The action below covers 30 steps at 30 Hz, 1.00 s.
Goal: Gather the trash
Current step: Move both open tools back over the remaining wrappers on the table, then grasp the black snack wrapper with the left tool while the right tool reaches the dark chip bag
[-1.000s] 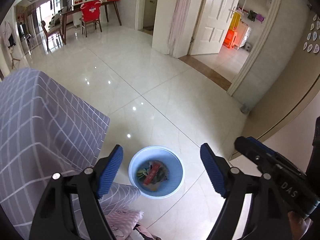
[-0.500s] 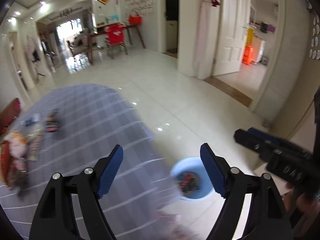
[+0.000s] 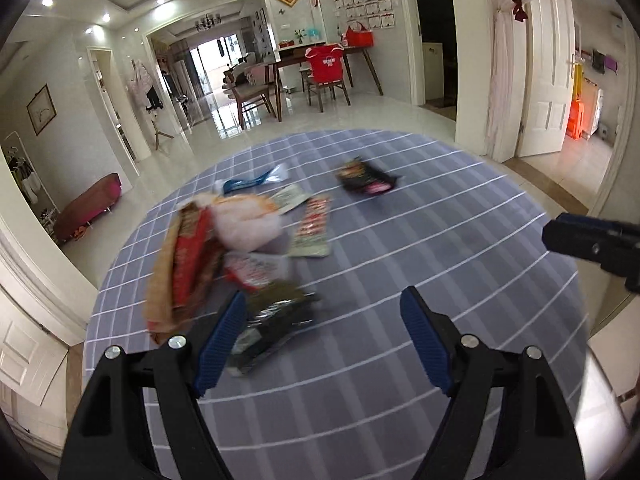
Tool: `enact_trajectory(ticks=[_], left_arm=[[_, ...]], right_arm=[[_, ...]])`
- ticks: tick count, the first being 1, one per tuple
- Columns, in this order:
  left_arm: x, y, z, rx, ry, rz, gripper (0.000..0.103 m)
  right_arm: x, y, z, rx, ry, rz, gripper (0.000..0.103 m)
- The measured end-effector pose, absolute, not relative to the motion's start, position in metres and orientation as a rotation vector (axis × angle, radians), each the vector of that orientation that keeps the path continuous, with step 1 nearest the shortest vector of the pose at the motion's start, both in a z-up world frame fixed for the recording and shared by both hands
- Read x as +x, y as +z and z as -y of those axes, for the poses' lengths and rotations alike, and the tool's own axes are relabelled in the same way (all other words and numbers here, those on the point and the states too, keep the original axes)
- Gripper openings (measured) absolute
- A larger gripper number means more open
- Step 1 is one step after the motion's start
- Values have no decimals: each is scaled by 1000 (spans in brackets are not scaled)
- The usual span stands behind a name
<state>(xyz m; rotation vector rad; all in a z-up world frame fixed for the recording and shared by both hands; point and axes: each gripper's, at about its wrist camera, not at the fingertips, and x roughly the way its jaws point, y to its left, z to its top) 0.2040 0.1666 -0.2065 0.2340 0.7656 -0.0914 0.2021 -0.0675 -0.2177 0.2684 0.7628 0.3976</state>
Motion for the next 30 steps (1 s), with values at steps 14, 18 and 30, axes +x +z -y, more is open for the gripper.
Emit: enact_trajectory(ticks=[14,18,30], left_arm=[[225,-235,-200,259,-176,-818,49],[227,-226,-213,163,-178,-833,0],[225,-223,-209,146,-167,-832,68]], right_arm=[[234,-221,22,216,413,-815,53],[243,-220,20,210,409,-812,53],[257,-225,20,220,419,-817,55]])
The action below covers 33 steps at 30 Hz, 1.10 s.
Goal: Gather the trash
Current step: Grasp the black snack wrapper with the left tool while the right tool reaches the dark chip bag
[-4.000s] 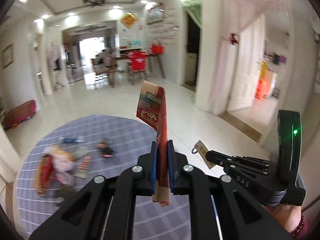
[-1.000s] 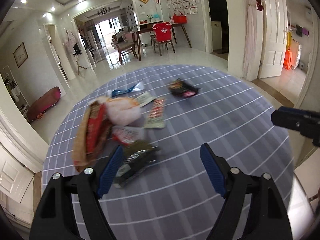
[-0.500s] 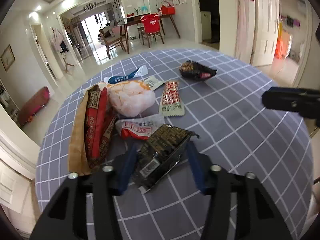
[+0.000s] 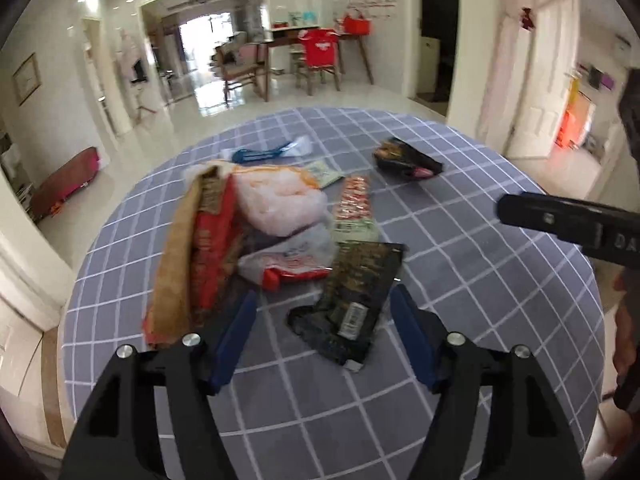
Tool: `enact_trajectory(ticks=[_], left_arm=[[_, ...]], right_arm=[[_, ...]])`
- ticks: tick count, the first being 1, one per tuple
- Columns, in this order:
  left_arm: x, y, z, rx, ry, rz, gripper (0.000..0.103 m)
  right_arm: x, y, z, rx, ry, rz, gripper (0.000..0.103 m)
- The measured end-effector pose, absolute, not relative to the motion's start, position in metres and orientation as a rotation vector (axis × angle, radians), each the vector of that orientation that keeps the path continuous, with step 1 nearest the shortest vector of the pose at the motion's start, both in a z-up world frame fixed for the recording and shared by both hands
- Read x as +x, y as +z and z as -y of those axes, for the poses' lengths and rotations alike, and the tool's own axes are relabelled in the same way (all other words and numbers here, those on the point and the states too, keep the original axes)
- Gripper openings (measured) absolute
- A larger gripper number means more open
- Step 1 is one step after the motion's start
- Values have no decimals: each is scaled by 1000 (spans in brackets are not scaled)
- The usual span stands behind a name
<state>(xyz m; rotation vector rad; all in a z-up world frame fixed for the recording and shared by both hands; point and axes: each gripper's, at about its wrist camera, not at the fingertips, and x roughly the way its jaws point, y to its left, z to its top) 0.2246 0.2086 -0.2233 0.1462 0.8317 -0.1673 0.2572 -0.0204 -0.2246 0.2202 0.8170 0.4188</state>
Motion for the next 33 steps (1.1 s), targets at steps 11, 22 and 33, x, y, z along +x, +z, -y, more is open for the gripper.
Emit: enact_trajectory(ticks=[11,22,33], left_arm=[[235,-232,-195,172,-174,-859,19],[254,-191,-201,22,-75,-753,14],[298,-195,-199,-16,42,-781,14]], right_arm=[[265,-228,23,219,423,-827,55],[300,-222,9,185,421,-820,55],[363,-244,-31,8,393,-890,54]])
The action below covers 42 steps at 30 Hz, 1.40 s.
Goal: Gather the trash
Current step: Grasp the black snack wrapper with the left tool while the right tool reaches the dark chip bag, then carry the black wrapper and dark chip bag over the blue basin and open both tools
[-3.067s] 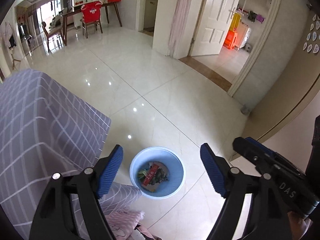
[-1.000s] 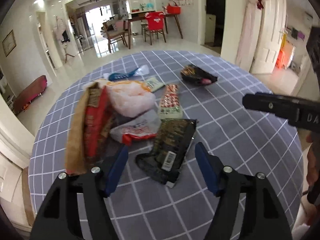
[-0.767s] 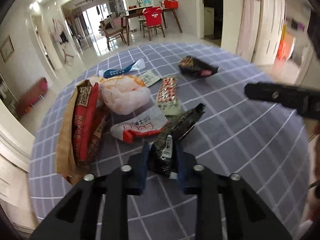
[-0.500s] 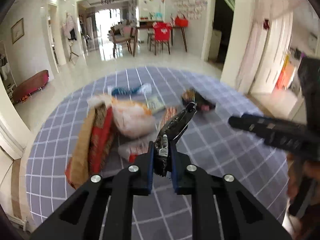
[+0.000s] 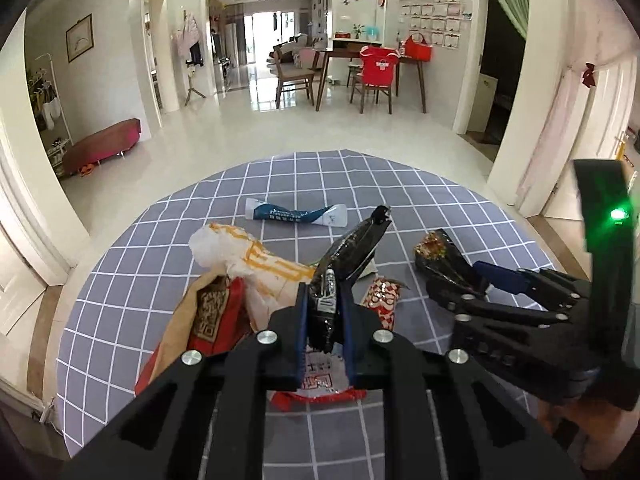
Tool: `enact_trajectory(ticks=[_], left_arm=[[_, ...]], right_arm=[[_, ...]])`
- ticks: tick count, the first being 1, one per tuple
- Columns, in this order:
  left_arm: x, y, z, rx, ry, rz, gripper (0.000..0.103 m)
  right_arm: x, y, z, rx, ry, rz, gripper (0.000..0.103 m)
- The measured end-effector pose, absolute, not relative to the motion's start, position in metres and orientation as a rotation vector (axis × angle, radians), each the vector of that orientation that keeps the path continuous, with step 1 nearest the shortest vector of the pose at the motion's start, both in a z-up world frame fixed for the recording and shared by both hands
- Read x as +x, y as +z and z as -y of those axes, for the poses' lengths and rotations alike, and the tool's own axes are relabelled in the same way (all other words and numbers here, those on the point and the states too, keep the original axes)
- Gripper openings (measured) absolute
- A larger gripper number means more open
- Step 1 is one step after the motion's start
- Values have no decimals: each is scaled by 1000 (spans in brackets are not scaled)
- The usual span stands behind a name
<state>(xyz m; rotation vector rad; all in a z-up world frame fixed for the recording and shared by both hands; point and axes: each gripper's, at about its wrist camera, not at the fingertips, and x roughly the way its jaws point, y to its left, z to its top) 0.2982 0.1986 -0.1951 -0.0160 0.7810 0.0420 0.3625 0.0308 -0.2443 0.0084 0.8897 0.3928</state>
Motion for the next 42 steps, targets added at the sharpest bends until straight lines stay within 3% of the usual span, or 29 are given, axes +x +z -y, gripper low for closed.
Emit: enact_trajectory(ticks=[2,5,16,23,35,38,39,40,42], left_arm=[[299,-195,-196,-15,43,-780,14],[297,-195,-188,-9,35,-782,14],[269,-173,-116,0,-119,-757,14],[247,-169,-16,42,-313,-775,14],[229,-211,158,155,-582,-869,17],[231,-224,186,187,-595,-902,37],[230,-228,192,201,-569,-907,59],[229,-229,196,210,-548,-903,69],[227,-231,200,214,-536,-895,69]], right_arm=[[368,-248,-34,-18,402,-895,31],[367,-248,-33,-33,435,-897,27],[292,-223,68,180,475,-805,26],[229,-212,171,318,368,-728,26],[136,-235,337,463,28,-660,26],[123,-243,357,489,-17,-658,26],[120,-246,364,500,-27,-664,26],[119,-248,368,508,-32,-667,26],[116,-252,374,514,-39,-672,26]])
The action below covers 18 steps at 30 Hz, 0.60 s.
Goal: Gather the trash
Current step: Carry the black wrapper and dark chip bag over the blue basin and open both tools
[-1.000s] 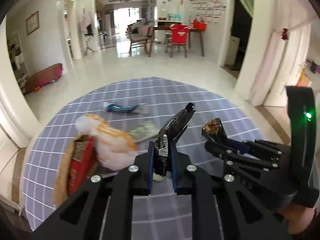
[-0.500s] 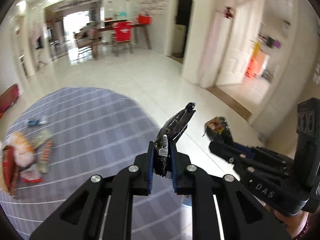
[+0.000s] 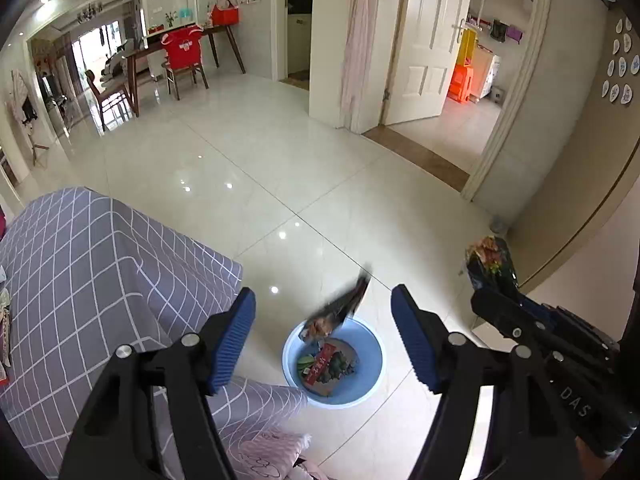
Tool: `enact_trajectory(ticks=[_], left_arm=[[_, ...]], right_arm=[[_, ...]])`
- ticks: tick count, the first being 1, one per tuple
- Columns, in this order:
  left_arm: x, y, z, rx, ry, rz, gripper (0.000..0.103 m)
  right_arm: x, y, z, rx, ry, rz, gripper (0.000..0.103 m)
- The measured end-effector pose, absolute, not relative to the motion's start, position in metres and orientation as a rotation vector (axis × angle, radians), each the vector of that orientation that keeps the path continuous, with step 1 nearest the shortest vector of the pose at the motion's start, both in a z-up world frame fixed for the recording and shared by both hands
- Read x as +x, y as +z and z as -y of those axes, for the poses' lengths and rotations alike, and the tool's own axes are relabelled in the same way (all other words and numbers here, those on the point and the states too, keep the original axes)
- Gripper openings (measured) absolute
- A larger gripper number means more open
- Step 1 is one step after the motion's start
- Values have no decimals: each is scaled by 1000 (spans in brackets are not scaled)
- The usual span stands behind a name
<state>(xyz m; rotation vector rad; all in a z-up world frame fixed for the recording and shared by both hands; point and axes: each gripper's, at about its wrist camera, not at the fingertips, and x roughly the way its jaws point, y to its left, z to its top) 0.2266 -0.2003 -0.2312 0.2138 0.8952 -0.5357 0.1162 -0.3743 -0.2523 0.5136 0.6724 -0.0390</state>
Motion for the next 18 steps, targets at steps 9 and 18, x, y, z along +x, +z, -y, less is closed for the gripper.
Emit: enact_trajectory(ticks=[9,18], left_arm=[[219,-229,201,244,-503,-880,69],[221,-225,188,237,-480,-879,69]], right_arm=[[116,-259,380,523,-2,-691,26],[126,-257,371,526,15,-692,26]])
